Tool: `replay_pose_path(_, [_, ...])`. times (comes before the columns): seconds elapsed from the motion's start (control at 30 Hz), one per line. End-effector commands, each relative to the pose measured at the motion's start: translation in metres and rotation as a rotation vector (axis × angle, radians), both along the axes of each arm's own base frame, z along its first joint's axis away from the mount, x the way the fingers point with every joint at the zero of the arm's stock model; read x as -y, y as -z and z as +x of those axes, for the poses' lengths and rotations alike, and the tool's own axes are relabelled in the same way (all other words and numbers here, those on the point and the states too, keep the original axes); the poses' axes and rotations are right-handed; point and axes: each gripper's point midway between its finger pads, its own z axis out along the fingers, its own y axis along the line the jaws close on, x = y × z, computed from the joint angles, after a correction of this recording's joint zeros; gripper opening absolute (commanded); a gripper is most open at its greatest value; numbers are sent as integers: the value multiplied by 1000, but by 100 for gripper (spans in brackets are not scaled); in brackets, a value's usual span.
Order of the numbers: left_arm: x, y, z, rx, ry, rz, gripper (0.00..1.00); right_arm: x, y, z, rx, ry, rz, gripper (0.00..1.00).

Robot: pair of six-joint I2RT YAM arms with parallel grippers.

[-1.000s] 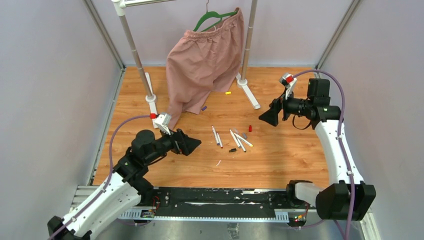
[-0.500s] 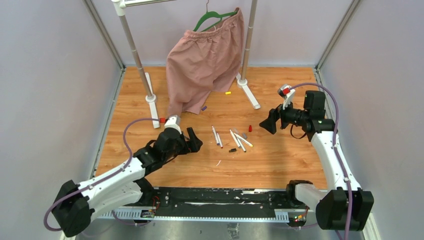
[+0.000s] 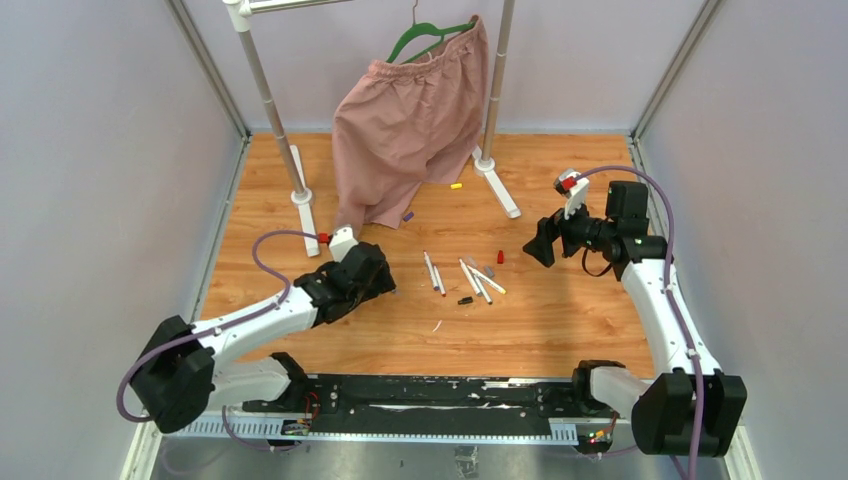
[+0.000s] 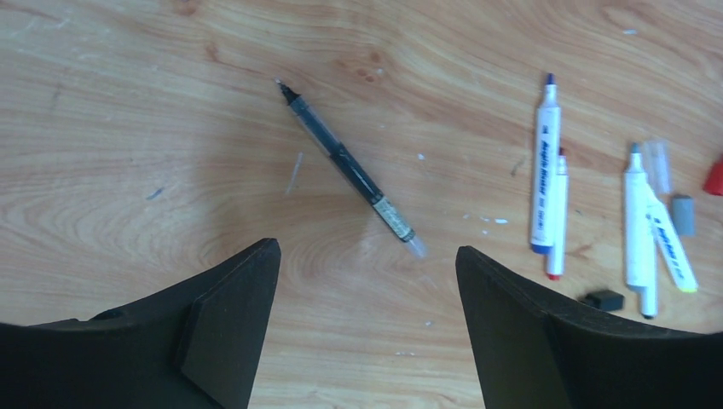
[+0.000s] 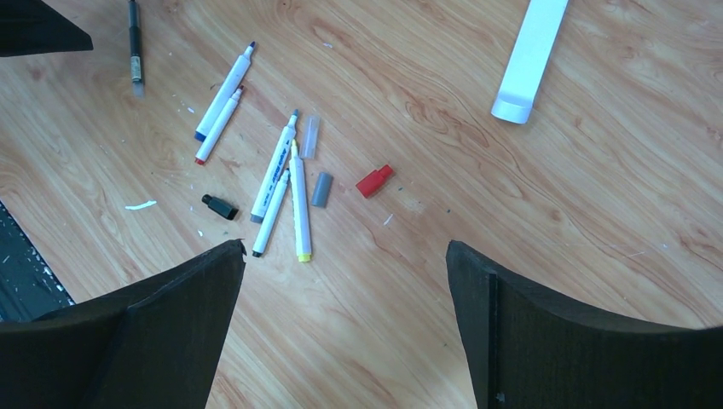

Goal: Insert the pens into the pen caps
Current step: Pick up the pen from the center of the board.

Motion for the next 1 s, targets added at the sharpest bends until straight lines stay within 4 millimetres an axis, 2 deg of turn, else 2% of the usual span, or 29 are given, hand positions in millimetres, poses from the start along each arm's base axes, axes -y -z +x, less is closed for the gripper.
replay_pose_path(0.0, [-13,6,7,-7,-99,68,80,1,5,-3,-14,-6,-32,94])
replay_pose_path(0.1, [-11,12,12,-19,-101,99,76,2,6,-2,-16,-5,-38,94])
replay_pose_path(0.27, [-5,25,21,-48,-97,150,73,2,9,-2,-25,-7,-41,93])
replay_pose_path(0.43, [1,42,23,-106,-74,197,68,2,10,-2,-29,-10,-40,92])
replay_pose_path(0.67, [8,61,20,-165,-34,216,53,1,11,-2,-31,-12,-39,91])
replay_pose_path(0.97, [-1,77,11,-197,-8,264,32,1,12,-2,-38,-16,-35,90])
